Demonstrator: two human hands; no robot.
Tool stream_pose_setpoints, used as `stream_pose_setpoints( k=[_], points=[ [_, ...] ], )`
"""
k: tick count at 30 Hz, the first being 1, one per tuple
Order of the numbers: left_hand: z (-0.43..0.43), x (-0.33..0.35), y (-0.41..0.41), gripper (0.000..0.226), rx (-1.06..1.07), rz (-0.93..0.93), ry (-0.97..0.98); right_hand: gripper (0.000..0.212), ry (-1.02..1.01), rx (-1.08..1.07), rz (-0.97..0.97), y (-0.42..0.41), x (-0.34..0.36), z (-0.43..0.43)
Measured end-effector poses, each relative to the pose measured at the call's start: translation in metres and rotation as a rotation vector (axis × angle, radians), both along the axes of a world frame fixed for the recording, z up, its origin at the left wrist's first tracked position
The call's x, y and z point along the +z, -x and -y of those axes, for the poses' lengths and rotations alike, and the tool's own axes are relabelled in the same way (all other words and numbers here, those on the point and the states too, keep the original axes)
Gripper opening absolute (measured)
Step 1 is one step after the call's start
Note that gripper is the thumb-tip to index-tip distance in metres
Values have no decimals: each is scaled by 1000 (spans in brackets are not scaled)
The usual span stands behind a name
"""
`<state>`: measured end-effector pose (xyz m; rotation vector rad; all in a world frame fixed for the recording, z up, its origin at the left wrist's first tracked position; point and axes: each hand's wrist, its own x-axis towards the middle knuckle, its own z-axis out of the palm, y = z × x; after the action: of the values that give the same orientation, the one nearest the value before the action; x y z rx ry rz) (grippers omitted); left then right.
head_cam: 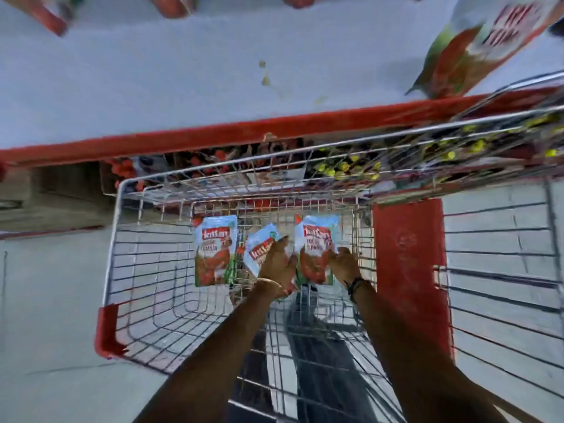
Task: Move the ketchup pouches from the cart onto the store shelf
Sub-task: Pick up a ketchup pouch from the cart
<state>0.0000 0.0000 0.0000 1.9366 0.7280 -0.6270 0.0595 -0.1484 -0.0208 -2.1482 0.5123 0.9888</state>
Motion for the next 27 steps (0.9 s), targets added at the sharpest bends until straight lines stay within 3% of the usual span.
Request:
stream_pose_setpoints(
  k=[2, 5, 10, 17, 24, 27],
  points=[
    [5, -22, -9, 53, 28, -133, 42, 42, -39, -61, -81, -2, -18, -1],
    [13, -55, -19, 55, 51, -168, 26, 37, -140, -181, -191, 0, -42, 0],
    [24, -79, -35, 43, 5, -283, 68, 29, -193, -283, -171, 0, -60, 6],
    [24, -81, -41, 60, -88, -361, 5, 18, -309, -262, -175, 3, -54, 19],
    [20, -39, -27, 51, -53, -238, 16, 29, -375, -215, -111, 16, -4, 19],
    [15, -7, -22, 42, -27, -109, 14, 13, -431, -233, -34, 20, 31, 12]
  ],
)
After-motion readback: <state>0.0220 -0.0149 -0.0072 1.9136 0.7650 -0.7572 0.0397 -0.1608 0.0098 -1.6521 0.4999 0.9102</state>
